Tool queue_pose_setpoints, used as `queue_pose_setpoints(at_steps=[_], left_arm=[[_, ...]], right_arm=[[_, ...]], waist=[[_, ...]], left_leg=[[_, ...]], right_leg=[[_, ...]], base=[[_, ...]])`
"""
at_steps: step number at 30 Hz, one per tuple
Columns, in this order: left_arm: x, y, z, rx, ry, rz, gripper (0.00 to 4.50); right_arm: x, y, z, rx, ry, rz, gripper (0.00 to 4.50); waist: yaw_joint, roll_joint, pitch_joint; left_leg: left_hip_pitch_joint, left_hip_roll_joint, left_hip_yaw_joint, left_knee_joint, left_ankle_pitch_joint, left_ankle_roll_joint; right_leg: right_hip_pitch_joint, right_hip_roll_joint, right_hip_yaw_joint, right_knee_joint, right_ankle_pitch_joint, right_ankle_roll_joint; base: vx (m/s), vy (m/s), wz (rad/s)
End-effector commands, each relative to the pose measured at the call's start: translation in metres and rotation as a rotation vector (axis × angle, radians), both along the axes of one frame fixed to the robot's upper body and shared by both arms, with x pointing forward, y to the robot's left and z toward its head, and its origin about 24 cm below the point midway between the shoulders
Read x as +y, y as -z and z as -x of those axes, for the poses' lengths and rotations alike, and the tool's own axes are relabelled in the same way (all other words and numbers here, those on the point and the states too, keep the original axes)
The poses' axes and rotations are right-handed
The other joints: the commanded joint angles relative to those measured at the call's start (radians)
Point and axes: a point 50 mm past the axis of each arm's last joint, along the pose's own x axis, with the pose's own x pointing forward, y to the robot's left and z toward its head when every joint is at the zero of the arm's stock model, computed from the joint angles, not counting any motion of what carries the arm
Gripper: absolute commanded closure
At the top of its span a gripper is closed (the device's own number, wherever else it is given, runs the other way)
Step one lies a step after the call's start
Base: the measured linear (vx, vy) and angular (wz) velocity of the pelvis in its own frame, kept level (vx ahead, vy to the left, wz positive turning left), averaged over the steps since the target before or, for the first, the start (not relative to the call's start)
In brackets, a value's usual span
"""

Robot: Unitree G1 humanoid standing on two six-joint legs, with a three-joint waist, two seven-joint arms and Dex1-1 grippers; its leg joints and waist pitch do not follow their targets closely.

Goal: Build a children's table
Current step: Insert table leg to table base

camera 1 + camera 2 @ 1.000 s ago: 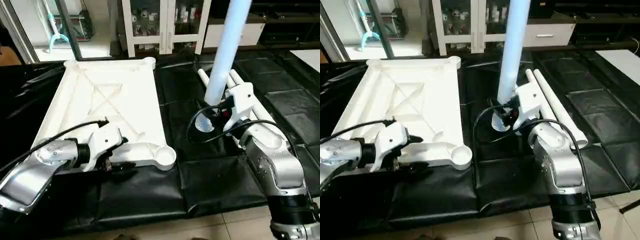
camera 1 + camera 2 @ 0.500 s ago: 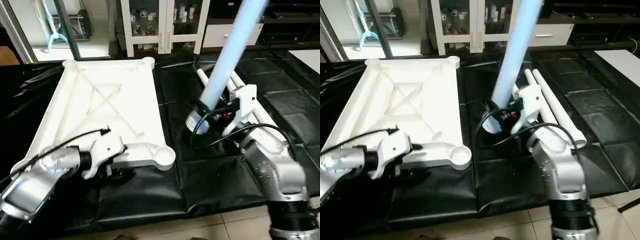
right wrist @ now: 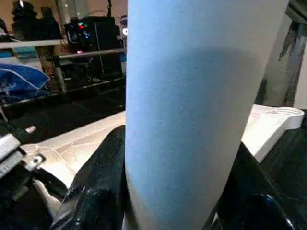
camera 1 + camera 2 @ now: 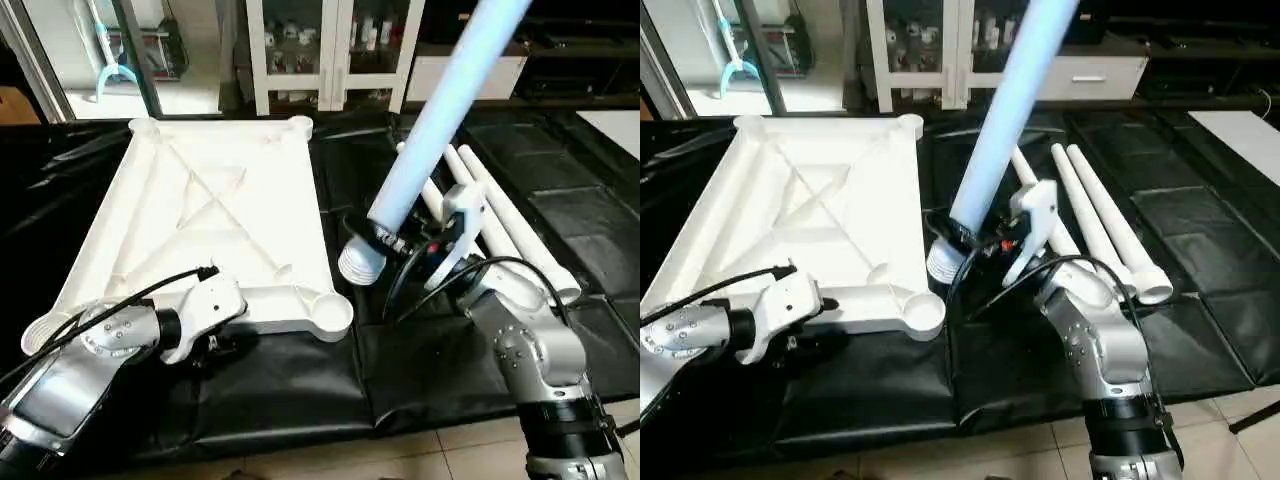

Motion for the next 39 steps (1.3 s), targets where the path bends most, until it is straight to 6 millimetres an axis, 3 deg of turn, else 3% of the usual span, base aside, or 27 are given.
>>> queue_pose_setpoints(at_steps=[1, 5, 6, 8, 9, 12, 13, 21, 29, 33, 37, 38, 39], left_arm=[[-0.005, 0.000, 0.000, 0.000, 0.039, -0.016, 2.69], [-0.009, 0.002, 0.001, 0.010, 0.092, -0.056, 2.86], [-0.011, 0.002, 0.000, 0.013, 0.113, -0.065, 3.02], [-0.013, 0.002, -0.002, 0.014, 0.127, -0.078, 3.23], [-0.013, 0.003, -0.002, 0.014, 0.131, -0.083, 3.26], [-0.014, 0.005, -0.004, 0.015, 0.131, -0.105, 3.52], [-0.014, 0.006, -0.004, 0.016, 0.130, -0.111, 3.63], [-0.013, 0.011, -0.011, 0.011, 0.037, -0.176, 4.07], [-0.010, 0.016, -0.009, 0.071, -0.043, -0.212, 4.35], [-0.007, 0.020, -0.005, 0.104, -0.070, -0.254, 4.42], [-0.010, 0.023, 0.000, 0.135, -0.052, -0.254, 4.47], [-0.010, 0.023, 0.000, 0.135, -0.052, -0.254, 4.47], [-0.015, 0.023, 0.002, 0.129, -0.017, -0.226, 4.48]], right_arm=[[-0.002, -0.008, -0.002, -0.042, -0.002, 0.007, 2.62], [-0.006, -0.003, -0.002, 0.006, 0.004, 0.033, 2.62], [-0.008, -0.002, -0.002, 0.007, -0.005, 0.037, 2.62], [-0.009, -0.001, -0.002, 0.001, -0.010, 0.045, 2.62], [-0.009, -0.001, -0.002, -0.001, -0.012, 0.050, 2.62], [-0.010, 0.005, -0.003, -0.007, 0.008, 0.094, 2.62], [-0.011, 0.006, -0.004, -0.008, 0.018, 0.108, 2.62], [-0.016, 0.013, -0.010, 0.028, 0.107, 0.143, 2.62], [-0.017, 0.020, -0.015, 0.056, 0.126, 0.144, 2.62], [-0.010, 0.026, -0.019, 0.037, 0.122, 0.175, 2.62], [0.005, 0.017, -0.028, -0.010, 0.104, 0.072, 2.62], [0.005, 0.017, -0.028, -0.010, 0.104, 0.072, 2.62], [0.010, 0.016, -0.029, -0.001, 0.058, 0.054, 2.62]], waist=[[-0.003, 0.015, -0.061], [-0.005, 0.014, -0.060], [-0.003, 0.024, -0.060], [-0.005, 0.020, -0.061], [-0.003, 0.025, -0.060], [-0.005, 0.020, -0.063], [-0.005, 0.024, -0.063], [-0.006, 0.025, -0.062], [-0.031, 0.021, -0.060], [-0.041, 0.023, -0.059], [-0.051, 0.018, -0.056], [-0.051, 0.018, -0.056], [-0.048, 0.022, -0.056]], left_leg=[[0.022, 0.055, -0.022, -0.095, -0.147, -0.015], [0.024, 0.057, -0.022, -0.096, -0.162, -0.016], [0.025, 0.056, -0.023, -0.095, -0.167, -0.020], [0.024, 0.056, -0.023, -0.096, -0.180, -0.026], [0.024, 0.055, -0.024, -0.096, -0.186, -0.027], [0.022, 0.056, -0.024, -0.094, -0.173, -0.026], [0.021, 0.056, -0.024, -0.093, -0.166, -0.026], [0.024, 0.056, -0.024, -0.094, -0.176, -0.028], [0.017, 0.055, -0.027, -0.093, -0.197, -0.011], [0.017, 0.055, -0.029, -0.093, -0.223, -0.010], [0.013, 0.054, -0.032, -0.095, -0.249, -0.004], [0.013, 0.054, -0.032, -0.095, -0.249, -0.004], [0.021, 0.056, -0.031, -0.095, -0.260, -0.005]], right_leg=[[0.039, -0.075, 0.051, -0.075, -0.112, -0.205], [0.038, -0.073, 0.050, -0.077, -0.115, -0.211], [0.038, -0.073, 0.050, -0.076, -0.117, -0.213], [0.040, -0.073, 0.050, -0.078, -0.118, -0.214], [0.039, -0.073, 0.050, -0.078, -0.121, -0.214], [0.042, -0.074, 0.050, -0.075, -0.094, -0.226], [0.042, -0.075, 0.050, -0.074, -0.085, -0.227], [0.043, -0.074, 0.049, -0.077, -0.092, -0.236], [0.047, -0.076, 0.048, -0.081, -0.140, -0.243], [0.044, -0.078, 0.048, -0.085, -0.176, -0.248], [0.045, -0.080, 0.047, -0.089, -0.235, -0.239], [0.045, -0.080, 0.047, -0.089, -0.235, -0.239], [0.037, -0.077, 0.048, -0.091, -0.242, -0.233]], base=[[0.000, 0.000, 0.00], [0.000, 0.000, 0.00], [0.000, 0.000, 0.00], [0.000, 0.000, 0.00], [0.000, 0.000, 0.00], [0.000, 0.000, 0.00], [0.000, 0.000, 0.00], [0.000, 0.000, 0.00], [0.000, 0.000, 0.00], [0.000, 0.000, 0.00], [0.000, 0.000, 0.00], [0.000, 0.000, 0.00], [0.000, 0.000, 0.00]])
